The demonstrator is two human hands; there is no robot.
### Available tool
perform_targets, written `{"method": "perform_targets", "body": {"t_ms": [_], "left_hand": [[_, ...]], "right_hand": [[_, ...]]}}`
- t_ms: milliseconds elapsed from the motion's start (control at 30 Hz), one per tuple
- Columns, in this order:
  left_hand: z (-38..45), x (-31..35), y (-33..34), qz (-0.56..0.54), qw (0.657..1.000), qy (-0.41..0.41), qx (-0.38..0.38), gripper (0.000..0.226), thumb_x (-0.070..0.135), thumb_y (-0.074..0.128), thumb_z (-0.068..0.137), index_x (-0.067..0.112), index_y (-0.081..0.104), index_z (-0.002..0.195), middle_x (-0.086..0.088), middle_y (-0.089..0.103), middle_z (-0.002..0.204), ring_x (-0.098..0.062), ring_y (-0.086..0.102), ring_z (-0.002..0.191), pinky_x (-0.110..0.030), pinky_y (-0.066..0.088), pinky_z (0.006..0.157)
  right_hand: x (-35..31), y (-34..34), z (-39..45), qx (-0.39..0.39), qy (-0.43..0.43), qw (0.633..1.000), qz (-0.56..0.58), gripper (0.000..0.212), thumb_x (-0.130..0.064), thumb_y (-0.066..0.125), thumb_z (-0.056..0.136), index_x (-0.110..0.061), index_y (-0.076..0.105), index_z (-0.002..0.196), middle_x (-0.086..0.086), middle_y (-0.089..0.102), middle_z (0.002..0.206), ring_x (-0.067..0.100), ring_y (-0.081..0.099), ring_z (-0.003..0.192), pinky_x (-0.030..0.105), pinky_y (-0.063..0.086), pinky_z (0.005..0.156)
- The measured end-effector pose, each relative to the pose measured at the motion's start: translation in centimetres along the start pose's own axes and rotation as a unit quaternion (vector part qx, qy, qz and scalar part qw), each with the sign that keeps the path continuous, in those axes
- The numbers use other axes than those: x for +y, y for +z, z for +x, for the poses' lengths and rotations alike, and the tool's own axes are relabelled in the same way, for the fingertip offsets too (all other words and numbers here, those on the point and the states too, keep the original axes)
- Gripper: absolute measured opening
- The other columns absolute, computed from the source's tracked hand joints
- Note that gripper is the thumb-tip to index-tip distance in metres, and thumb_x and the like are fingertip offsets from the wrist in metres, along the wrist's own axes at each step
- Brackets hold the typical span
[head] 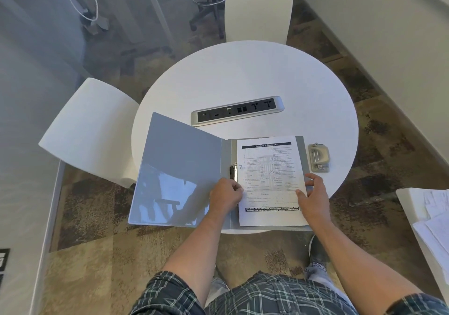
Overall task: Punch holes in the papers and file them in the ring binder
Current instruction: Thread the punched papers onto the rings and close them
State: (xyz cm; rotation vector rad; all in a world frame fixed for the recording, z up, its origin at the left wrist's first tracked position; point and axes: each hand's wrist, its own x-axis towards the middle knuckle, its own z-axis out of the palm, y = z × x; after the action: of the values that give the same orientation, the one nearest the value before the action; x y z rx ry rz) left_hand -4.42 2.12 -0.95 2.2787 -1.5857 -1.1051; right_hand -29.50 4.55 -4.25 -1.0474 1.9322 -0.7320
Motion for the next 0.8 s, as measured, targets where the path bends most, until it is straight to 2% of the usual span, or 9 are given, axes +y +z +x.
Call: {"method": "perform_targets", "body": {"t_ms": [67, 167, 267, 333, 400, 500, 633, 733, 800], "left_hand": [[-0.1, 0.2, 0.0, 0.008, 1.000, 0.001, 0.000, 0.014, 0.026, 0.065, 0.087, 0.020, 0.077, 0.082, 0.008, 0.074, 0.082, -0.014, 0.070, 0.078, -0.035, 0.060, 0.077], [0.1, 0.2, 0.0, 0.011, 1.000, 0.000, 0.001, 0.014, 0.026, 0.066, 0.088, 0.019, 0.078, 0.084, 0.007, 0.075, 0.083, -0.015, 0.070, 0.080, -0.036, 0.059, 0.081], [0.2, 0.0, 0.1, 0.015, 1.000, 0.001, 0.001, 0.014, 0.025, 0.066, 0.089, 0.019, 0.079, 0.085, 0.007, 0.076, 0.083, -0.014, 0.070, 0.080, -0.036, 0.060, 0.081], [0.2, -0.1, 0.2, 0.019, 1.000, 0.007, 0.003, 0.015, 0.026, 0.066, 0.089, 0.019, 0.079, 0.086, 0.008, 0.076, 0.084, -0.014, 0.070, 0.081, -0.036, 0.060, 0.081], [0.1, -0.4, 0.4, 0.021, 1.000, 0.013, 0.004, 0.013, 0.028, 0.068, 0.089, 0.022, 0.079, 0.088, 0.009, 0.075, 0.088, -0.013, 0.070, 0.082, -0.038, 0.061, 0.083], [0.0, -0.7, 0.5, 0.015, 1.000, 0.013, 0.021, 0.010, 0.035, 0.074, 0.087, 0.028, 0.076, 0.094, 0.009, 0.071, 0.100, -0.011, 0.069, 0.087, -0.038, 0.060, 0.085], [-0.6, -1.4, 0.5, -0.034, 0.998, 0.006, 0.050, 0.029, 0.033, 0.077, 0.086, 0.024, 0.066, 0.110, 0.005, 0.055, 0.109, -0.011, 0.061, 0.094, -0.026, 0.052, 0.082], [-0.9, -2.0, 0.6, -0.069, 0.997, -0.016, 0.042, 0.022, 0.030, 0.075, 0.085, 0.023, 0.067, 0.103, 0.005, 0.065, 0.101, -0.014, 0.064, 0.091, -0.028, 0.053, 0.077], [-1.1, -2.3, 0.5, -0.109, 0.993, -0.032, 0.025, 0.019, 0.027, 0.073, 0.086, 0.022, 0.071, 0.104, 0.009, 0.070, 0.095, -0.014, 0.068, 0.091, -0.028, 0.055, 0.080]], "right_hand": [[0.2, 0.2, 0.2, 0.018, -0.005, 0.999, -0.038, 0.053, -0.006, 0.065, 0.094, -0.027, 0.041, 0.136, 0.000, 0.057, 0.125, 0.024, 0.064, 0.106, 0.051, 0.060, 0.085], [-0.1, 0.3, 0.0, 0.026, -0.005, 0.993, -0.111, 0.047, -0.008, 0.065, 0.093, -0.016, 0.047, 0.135, 0.006, 0.055, 0.125, 0.027, 0.062, 0.107, 0.046, 0.056, 0.084], [-0.6, 0.6, -0.5, 0.071, -0.077, 0.955, -0.279, 0.052, -0.007, 0.071, 0.082, -0.008, 0.054, 0.131, 0.014, 0.061, 0.119, 0.034, 0.060, 0.102, 0.046, 0.052, 0.083], [-1.1, 1.0, -0.7, 0.064, -0.130, 0.943, -0.300, 0.063, -0.002, 0.071, 0.076, -0.009, 0.052, 0.136, 0.014, 0.061, 0.124, 0.034, 0.059, 0.106, 0.046, 0.051, 0.086], [-1.7, 1.6, -1.0, 0.010, -0.176, 0.943, -0.284, 0.067, -0.003, 0.069, 0.081, -0.012, 0.047, 0.144, 0.009, 0.056, 0.138, 0.030, 0.055, 0.121, 0.044, 0.048, 0.100], [-3.2, 3.1, -1.8, -0.103, -0.204, 0.936, -0.270, 0.057, -0.016, 0.064, 0.094, -0.021, 0.045, 0.148, 0.001, 0.049, 0.151, 0.024, 0.050, 0.134, 0.040, 0.040, 0.112], [-5.2, 5.6, -2.9, -0.246, -0.258, 0.887, -0.294, 0.057, -0.028, 0.058, 0.101, -0.030, 0.038, 0.154, -0.007, 0.041, 0.161, 0.021, 0.047, 0.141, 0.041, 0.037, 0.118], [-6.1, 7.3, -3.4, -0.303, -0.291, 0.850, -0.319, 0.068, -0.029, 0.060, 0.099, -0.031, 0.029, 0.159, -0.011, 0.030, 0.167, 0.024, 0.046, 0.143, 0.043, 0.040, 0.117], [-6.2, 8.2, -3.4, -0.321, -0.286, 0.839, -0.335, 0.077, -0.030, 0.062, 0.098, -0.029, 0.019, 0.162, -0.006, 0.028, 0.168, 0.028, 0.049, 0.140, 0.043, 0.042, 0.114]]}}
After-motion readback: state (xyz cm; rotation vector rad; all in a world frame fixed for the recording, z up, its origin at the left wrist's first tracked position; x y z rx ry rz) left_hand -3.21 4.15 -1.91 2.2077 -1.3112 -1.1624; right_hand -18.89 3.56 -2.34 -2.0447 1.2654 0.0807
